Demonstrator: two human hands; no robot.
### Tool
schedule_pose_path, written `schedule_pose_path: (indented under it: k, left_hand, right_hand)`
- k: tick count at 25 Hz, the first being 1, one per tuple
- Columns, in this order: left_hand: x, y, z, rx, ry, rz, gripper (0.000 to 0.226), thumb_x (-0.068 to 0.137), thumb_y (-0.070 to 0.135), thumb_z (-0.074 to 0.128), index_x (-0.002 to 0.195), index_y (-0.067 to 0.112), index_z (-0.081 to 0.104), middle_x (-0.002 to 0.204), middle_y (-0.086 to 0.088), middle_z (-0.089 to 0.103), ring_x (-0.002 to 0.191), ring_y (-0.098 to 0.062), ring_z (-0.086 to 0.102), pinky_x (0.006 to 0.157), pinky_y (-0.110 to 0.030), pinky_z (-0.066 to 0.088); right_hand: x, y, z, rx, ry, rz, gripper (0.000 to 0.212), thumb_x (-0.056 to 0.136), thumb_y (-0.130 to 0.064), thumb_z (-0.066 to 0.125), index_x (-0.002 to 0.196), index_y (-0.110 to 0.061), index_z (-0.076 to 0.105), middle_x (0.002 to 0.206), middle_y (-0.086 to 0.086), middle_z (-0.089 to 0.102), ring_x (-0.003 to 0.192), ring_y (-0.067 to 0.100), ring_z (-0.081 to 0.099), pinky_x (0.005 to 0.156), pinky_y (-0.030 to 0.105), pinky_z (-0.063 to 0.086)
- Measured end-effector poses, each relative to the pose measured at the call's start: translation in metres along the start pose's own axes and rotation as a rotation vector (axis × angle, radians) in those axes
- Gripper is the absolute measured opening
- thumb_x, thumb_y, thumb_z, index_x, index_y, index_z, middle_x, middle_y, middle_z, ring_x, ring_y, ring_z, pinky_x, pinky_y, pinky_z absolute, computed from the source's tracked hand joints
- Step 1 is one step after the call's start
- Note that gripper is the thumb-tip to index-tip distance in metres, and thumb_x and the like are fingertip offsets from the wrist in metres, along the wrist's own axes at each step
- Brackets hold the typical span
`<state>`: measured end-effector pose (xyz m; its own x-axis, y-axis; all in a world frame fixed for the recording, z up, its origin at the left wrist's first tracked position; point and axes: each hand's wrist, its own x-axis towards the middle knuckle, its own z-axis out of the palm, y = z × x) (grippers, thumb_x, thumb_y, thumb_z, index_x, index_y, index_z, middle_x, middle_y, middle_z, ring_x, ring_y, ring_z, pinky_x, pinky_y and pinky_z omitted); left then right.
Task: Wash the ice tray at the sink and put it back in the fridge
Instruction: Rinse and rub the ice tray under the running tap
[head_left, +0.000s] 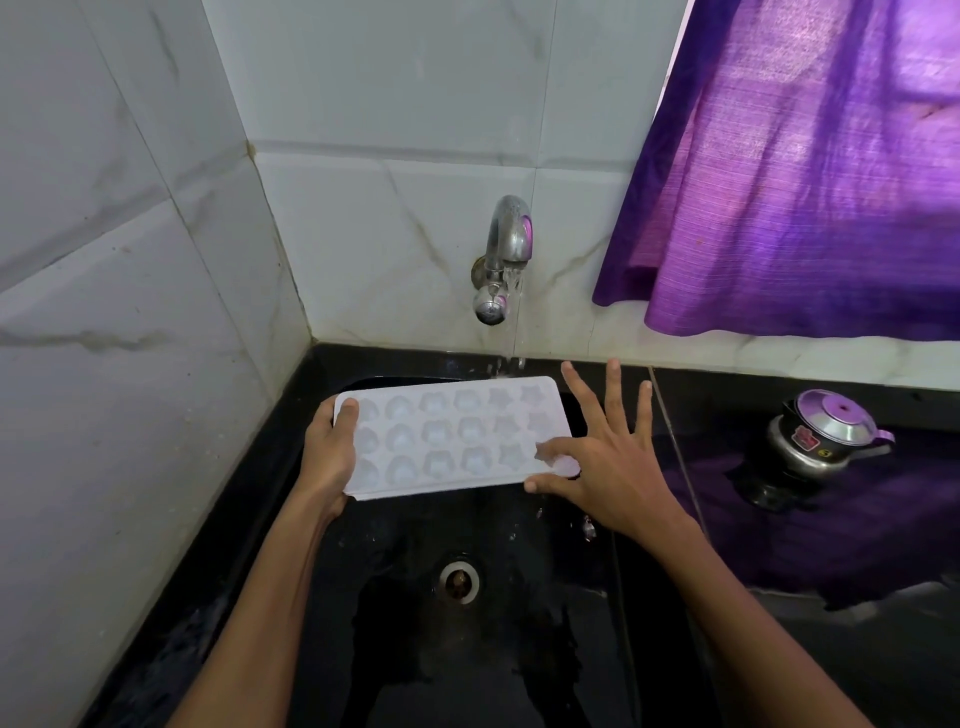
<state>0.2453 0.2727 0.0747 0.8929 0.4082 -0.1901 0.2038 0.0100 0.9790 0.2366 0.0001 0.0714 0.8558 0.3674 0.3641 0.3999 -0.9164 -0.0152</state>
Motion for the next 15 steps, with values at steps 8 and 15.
schedule_pose_path:
  k: [8, 15]
  left_hand:
    - [-0.004, -0.002, 0.009, 0.04, -0.01, 0.027, 0.031, 0.1, 0.029, 0.036, 0.124, 0.014, 0.049, 0.109, -0.004, 0.056, 0.082, -0.011, 0.056, 0.058, -0.026, 0.045]
    - [-0.007, -0.002, 0.013, 0.032, 0.005, 0.027, 0.032, 0.1, 0.029, 0.035, 0.125, 0.014, 0.048, 0.109, -0.005, 0.056, 0.082, -0.011, 0.057, 0.059, -0.026, 0.045]
  right_hand:
    - [0.029, -0.005, -0.018, 0.176, -0.125, 0.138, 0.071, 0.059, -0.091, 0.032, 0.104, -0.041, 0.054, 0.16, -0.003, 0.0, 0.141, 0.022, -0.029, 0.11, 0.053, -0.021]
    - [0.049, -0.028, -0.01, 0.04, -0.253, 0.121, 0.091, 0.058, -0.09, 0.012, 0.122, -0.042, 0.056, 0.16, -0.002, -0.009, 0.139, 0.025, -0.033, 0.108, 0.057, -0.023]
